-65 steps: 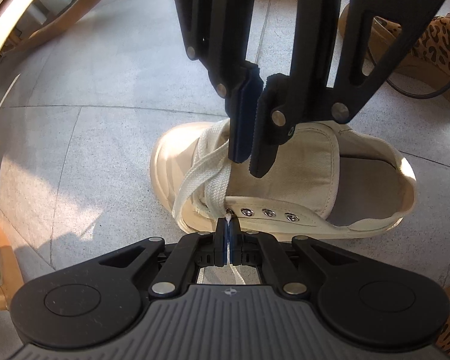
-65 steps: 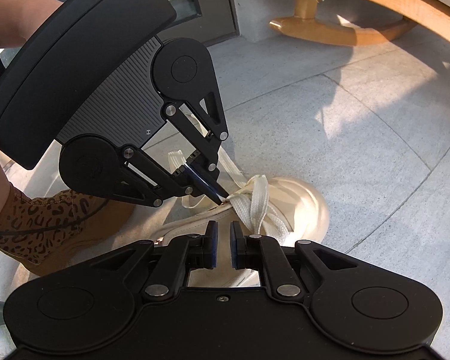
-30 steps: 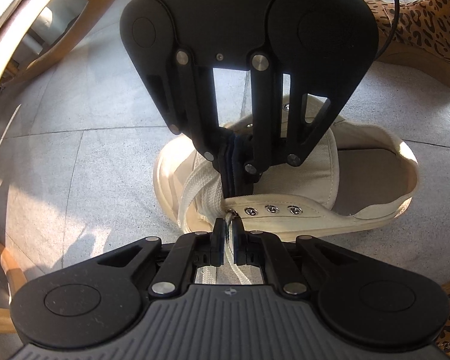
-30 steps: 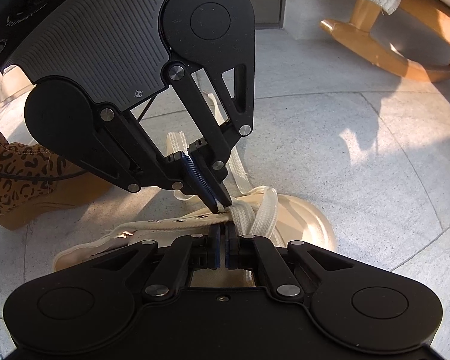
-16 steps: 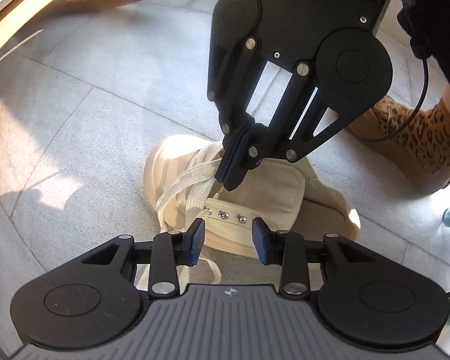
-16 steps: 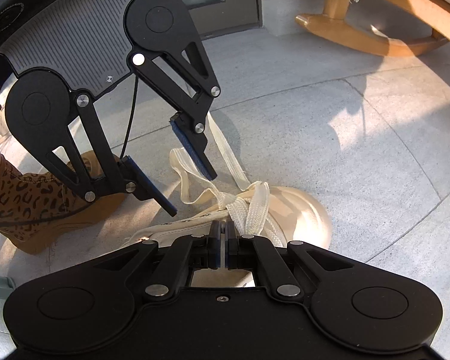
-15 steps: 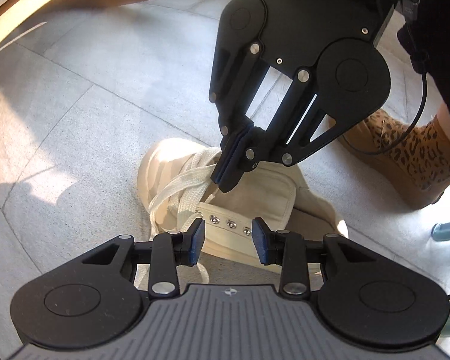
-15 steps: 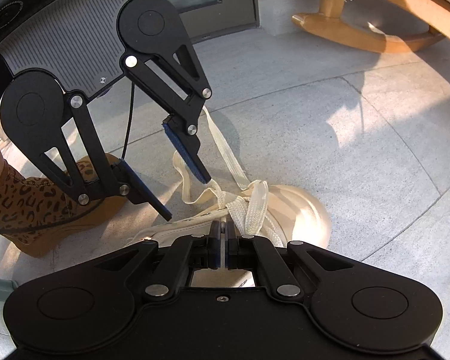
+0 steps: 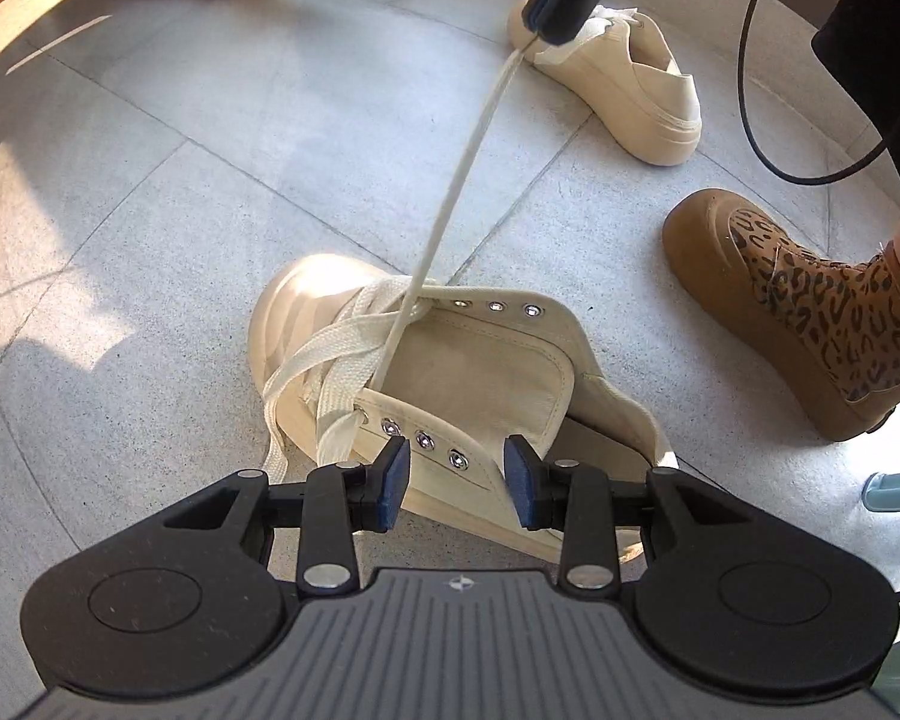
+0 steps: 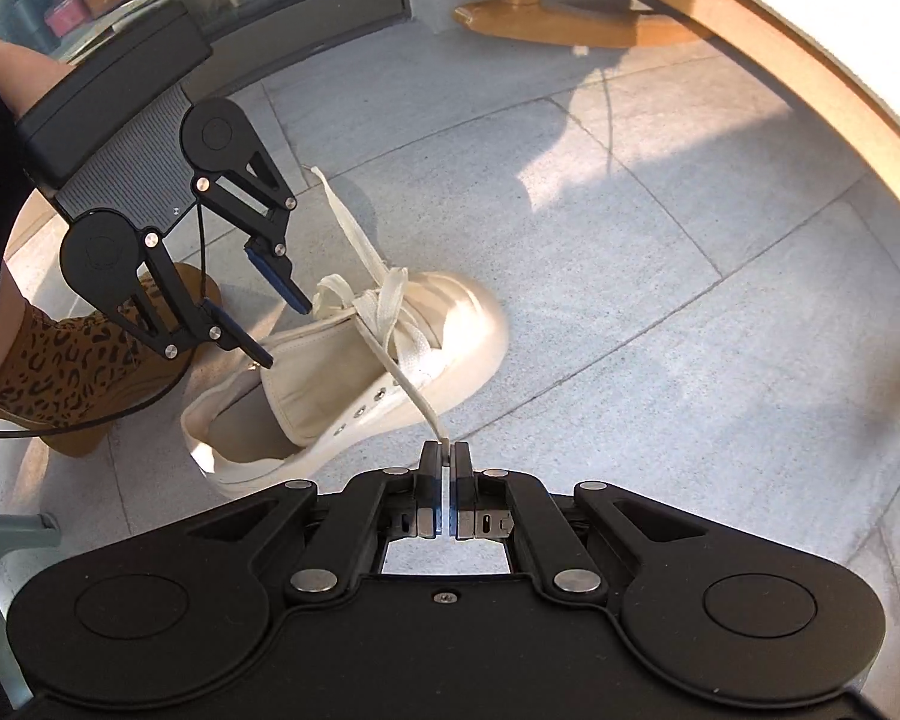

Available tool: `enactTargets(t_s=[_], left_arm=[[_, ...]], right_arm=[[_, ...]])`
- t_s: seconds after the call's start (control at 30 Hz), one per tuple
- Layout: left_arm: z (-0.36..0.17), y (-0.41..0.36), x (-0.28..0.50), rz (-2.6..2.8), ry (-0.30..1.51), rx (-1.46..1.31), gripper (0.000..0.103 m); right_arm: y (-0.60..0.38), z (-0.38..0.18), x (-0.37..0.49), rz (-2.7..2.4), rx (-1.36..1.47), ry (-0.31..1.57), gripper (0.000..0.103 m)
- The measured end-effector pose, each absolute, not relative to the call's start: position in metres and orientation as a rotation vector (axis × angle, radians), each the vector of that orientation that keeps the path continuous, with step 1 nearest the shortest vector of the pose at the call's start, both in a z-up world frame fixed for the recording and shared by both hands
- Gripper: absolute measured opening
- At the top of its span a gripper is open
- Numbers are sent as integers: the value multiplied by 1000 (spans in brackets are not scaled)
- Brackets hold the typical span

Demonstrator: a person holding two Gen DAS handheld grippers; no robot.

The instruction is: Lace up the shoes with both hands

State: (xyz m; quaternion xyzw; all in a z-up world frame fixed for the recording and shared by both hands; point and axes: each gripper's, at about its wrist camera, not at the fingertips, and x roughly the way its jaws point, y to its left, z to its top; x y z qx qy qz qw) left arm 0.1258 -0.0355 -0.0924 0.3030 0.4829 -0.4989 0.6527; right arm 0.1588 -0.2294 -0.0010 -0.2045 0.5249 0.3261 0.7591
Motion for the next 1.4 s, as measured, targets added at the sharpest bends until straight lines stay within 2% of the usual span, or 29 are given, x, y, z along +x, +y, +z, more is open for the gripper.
enactTargets(t_s=[0.23, 0.4, 0.73, 0.83, 1.0, 1.23, 1.4], left_arm=[[-87, -27, 133, -1128, 1090, 684, 33], [-103, -37, 148, -1127, 1086, 688, 33], [-115, -44, 154, -1121, 1094, 706, 33], [-114, -44, 152, -1123, 1090, 709, 33], [-108, -41, 152, -1128, 1077, 676, 33], [-104, -37, 152, -1122, 1073, 659, 33], [-103, -35, 156, -1095, 1080, 618, 33]], right_arm=[[-261, 71, 147, 503, -545, 1128, 0], [-276, 110, 144, 392, -582, 1134, 0], [-297, 164, 125, 166, -721, 1116, 0], [-313, 177, 124, 109, -663, 1119, 0], [-314, 157, 126, 196, -570, 1159, 0], [-299, 97, 143, 368, -417, 1202, 0], [-278, 52, 160, 480, -283, 1208, 8]])
